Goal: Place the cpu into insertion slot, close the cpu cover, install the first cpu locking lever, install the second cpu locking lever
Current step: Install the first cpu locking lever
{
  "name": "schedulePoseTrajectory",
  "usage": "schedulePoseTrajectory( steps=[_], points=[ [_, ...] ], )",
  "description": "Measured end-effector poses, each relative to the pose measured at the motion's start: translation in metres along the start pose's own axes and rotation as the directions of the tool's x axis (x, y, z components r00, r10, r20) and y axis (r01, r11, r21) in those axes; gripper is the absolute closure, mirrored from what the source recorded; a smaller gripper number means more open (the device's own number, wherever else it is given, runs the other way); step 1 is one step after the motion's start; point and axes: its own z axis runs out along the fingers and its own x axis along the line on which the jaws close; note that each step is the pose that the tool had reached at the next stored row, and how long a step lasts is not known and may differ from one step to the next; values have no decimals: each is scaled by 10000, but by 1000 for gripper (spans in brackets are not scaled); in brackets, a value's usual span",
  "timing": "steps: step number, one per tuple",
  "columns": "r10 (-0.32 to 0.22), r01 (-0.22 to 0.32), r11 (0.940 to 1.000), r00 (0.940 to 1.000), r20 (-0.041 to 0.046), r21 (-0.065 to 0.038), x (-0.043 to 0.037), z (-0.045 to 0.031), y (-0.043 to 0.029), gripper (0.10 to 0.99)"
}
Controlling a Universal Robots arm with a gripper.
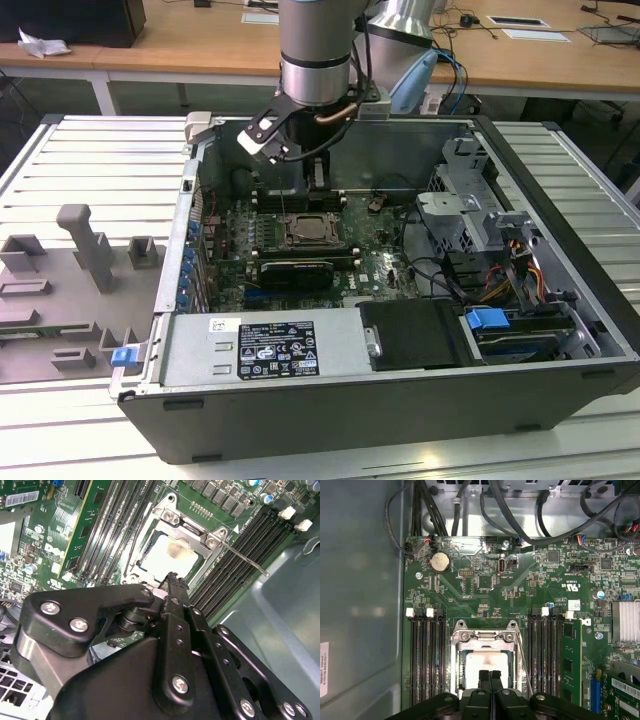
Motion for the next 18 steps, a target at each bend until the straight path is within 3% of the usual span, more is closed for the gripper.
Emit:
schedulePoseTrajectory(
  steps=[8,11,14,18],
  points=[
    [-1439,1439,9896,9896,-91,9,0,0,0,980],
    [-1989,1990,9800,9799,-126,9,0,0,0,980],
    [-2599,2599,9656,9655,-163,8,-1,-13,0,980],
    [-2650,2651,9642,9641,-169,6,1,-72,5,980]
  ],
)
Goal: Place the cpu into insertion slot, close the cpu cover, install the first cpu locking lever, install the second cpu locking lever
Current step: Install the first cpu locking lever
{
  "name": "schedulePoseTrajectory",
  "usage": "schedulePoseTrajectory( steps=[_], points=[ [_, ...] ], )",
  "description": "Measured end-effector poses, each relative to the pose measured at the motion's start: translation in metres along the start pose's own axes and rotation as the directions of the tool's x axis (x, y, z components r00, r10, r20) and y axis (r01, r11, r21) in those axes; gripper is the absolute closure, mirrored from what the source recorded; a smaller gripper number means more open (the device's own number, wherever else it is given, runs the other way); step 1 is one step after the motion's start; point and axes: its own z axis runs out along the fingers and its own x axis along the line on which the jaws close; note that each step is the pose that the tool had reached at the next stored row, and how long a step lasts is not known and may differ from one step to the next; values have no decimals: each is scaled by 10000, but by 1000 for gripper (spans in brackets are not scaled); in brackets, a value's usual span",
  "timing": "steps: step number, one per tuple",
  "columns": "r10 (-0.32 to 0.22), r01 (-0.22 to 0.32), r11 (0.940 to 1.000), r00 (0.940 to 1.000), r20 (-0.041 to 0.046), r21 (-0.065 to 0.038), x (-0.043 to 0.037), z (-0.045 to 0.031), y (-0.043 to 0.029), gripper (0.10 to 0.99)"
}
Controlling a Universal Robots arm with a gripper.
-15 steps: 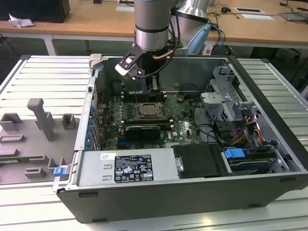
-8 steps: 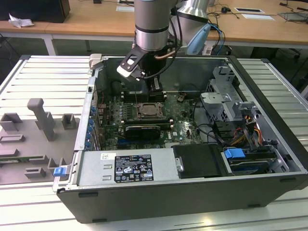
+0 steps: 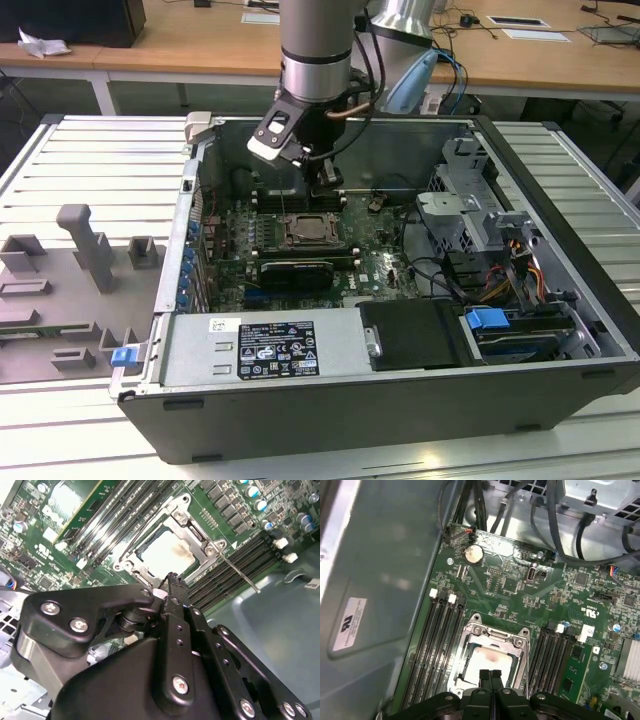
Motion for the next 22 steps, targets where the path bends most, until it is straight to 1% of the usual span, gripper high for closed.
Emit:
schedulePoseTrajectory(
  steps=[1,2,3,6,11,19,21,22],
  points=[
    [-350,350,9994,9994,-20,5,0,-1,0,980],
    [-585,585,9983,9983,-35,7,0,0,0,980],
    [-873,873,9962,9962,-53,8,0,-1,0,980],
    [-1405,1405,9901,9900,-87,10,-1,0,0,980],
    [-1844,1844,9829,9828,-116,10,-3,-1,-1,980],
    [-2351,2352,9720,9719,-148,9,-3,-1,-1,980],
    [-2531,2531,9674,9673,-160,9,-3,-1,-1,980],
    [-2674,2674,9636,9634,-169,8,-3,-1,-1,980]
  ],
)
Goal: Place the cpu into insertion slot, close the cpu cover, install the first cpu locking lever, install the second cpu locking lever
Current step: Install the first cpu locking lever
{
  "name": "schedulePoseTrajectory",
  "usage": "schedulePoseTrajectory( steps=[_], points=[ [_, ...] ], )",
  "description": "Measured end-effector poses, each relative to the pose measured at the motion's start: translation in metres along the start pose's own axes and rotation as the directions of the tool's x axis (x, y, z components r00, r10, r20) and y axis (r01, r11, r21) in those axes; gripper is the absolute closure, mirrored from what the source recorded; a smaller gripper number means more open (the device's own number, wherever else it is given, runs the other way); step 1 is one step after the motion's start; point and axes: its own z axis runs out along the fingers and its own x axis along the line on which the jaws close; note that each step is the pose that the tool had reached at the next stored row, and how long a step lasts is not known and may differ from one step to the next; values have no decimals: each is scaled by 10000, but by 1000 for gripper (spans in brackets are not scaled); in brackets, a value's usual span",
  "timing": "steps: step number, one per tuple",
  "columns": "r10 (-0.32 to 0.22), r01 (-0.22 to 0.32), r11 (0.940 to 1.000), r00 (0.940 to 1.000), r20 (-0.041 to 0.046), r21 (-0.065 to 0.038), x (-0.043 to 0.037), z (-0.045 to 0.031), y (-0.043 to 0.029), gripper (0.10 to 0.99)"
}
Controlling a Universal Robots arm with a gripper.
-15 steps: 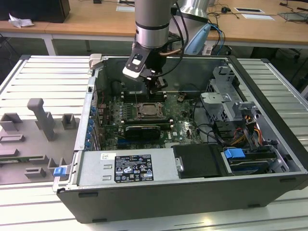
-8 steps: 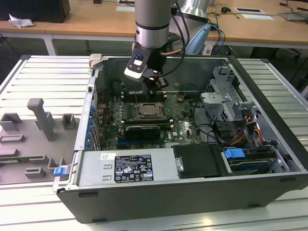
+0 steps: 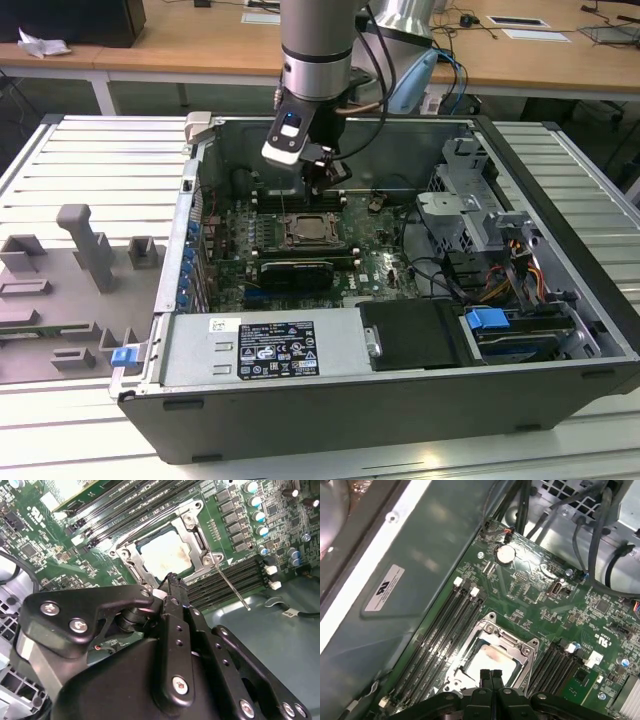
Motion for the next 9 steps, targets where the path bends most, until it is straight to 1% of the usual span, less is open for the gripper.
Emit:
schedulePoseTrajectory(
  steps=[3,6,9],
  points=[
    [-286,286,9996,9996,-18,3,0,0,0,980],
    [-663,663,9978,9978,-41,6,0,0,0,980],
    [-848,848,9964,9964,-53,7,0,0,0,980]
  ],
)
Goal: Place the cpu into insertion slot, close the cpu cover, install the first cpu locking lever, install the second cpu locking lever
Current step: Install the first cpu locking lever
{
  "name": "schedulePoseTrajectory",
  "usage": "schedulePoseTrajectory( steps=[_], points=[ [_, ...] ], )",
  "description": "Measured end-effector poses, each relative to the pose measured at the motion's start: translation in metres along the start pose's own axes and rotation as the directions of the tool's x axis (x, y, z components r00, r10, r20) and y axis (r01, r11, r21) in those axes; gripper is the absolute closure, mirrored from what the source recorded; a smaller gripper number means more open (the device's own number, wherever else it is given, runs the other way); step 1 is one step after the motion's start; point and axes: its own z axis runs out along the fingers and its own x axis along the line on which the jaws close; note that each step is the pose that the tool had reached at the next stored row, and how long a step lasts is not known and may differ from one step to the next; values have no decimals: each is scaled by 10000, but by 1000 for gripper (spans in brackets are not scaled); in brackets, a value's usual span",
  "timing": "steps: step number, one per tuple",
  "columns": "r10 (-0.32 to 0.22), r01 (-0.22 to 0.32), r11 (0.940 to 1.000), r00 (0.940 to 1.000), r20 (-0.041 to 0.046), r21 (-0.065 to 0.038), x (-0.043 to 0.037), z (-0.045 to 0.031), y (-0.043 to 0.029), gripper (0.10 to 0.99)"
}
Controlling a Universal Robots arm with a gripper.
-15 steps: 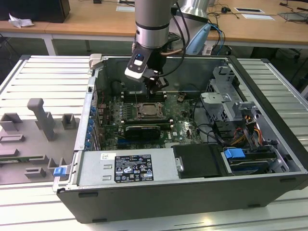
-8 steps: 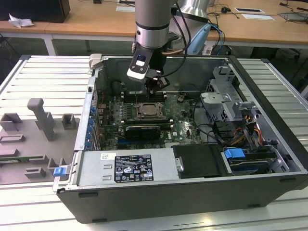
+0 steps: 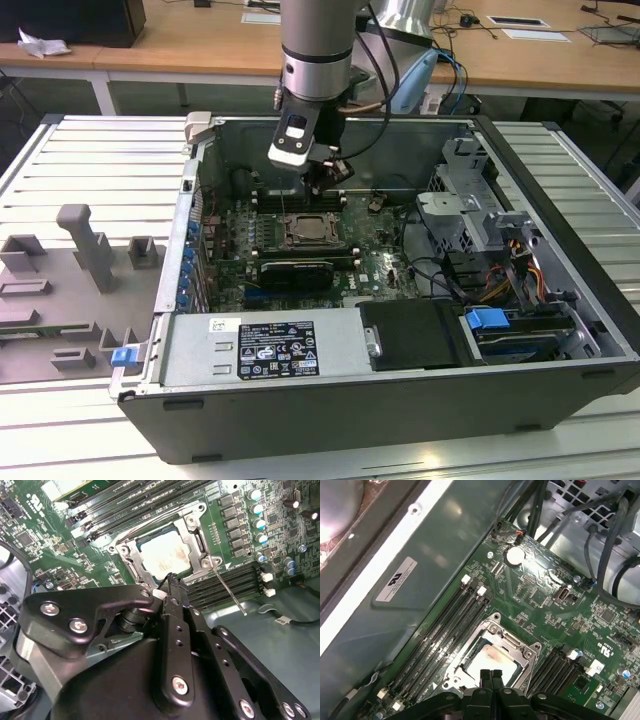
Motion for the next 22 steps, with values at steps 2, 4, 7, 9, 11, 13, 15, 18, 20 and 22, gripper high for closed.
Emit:
schedulePoseTrajectory(
  steps=[2,4,7,9,11,13,15,18,20,22],
  points=[
    [-151,151,9999,9999,-10,1,0,0,0,980],
    [-291,291,9996,9996,-18,3,0,0,0,980],
    [-484,484,9988,9988,-30,5,0,0,0,980],
    [-685,685,9977,9976,-43,6,0,0,0,980],
    [-986,986,9951,9951,-61,8,0,0,0,980],
    [-1359,1359,9907,9907,-85,10,0,0,0,980],
    [-1597,1597,9872,9871,-100,9,-2,0,-2,980],
    [-1856,1856,9826,9826,-117,9,-12,-1,-13,980],
    [-2029,2029,9792,9791,-128,10,-15,-1,-16,980],
    [-2243,2243,9745,9744,-141,9,-19,-1,-18,980]
  ],
)
